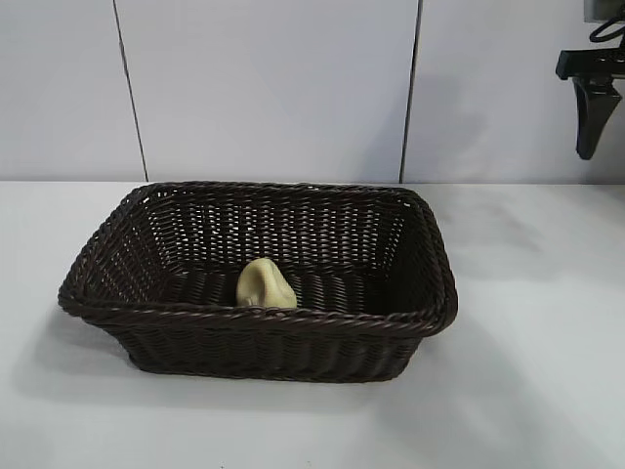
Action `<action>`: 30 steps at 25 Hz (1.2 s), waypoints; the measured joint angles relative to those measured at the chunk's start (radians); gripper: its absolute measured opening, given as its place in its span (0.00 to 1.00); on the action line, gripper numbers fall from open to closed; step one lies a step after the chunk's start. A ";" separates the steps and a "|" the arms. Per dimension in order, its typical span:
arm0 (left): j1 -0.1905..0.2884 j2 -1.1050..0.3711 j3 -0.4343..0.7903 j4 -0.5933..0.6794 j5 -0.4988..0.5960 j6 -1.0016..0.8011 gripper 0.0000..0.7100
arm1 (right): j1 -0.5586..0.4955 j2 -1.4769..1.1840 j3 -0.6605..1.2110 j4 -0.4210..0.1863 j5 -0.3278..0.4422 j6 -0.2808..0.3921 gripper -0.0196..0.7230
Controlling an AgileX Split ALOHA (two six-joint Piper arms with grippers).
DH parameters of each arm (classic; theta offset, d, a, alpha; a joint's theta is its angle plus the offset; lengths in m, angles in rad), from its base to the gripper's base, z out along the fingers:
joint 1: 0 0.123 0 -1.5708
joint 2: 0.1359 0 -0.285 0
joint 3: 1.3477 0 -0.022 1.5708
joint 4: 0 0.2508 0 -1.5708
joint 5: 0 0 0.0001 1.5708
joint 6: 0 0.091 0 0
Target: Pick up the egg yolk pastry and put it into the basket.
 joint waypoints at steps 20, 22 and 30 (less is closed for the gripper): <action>0.000 0.000 0.000 0.000 0.000 0.000 0.85 | 0.195 -0.855 0.784 0.015 -0.205 -0.018 0.79; 0.000 0.000 0.000 0.000 0.000 0.000 0.85 | 0.195 -0.921 0.832 0.014 -0.201 -0.028 0.79; 0.000 0.000 0.000 0.000 0.000 0.000 0.85 | 0.195 -1.146 0.863 0.008 -0.176 -0.028 0.79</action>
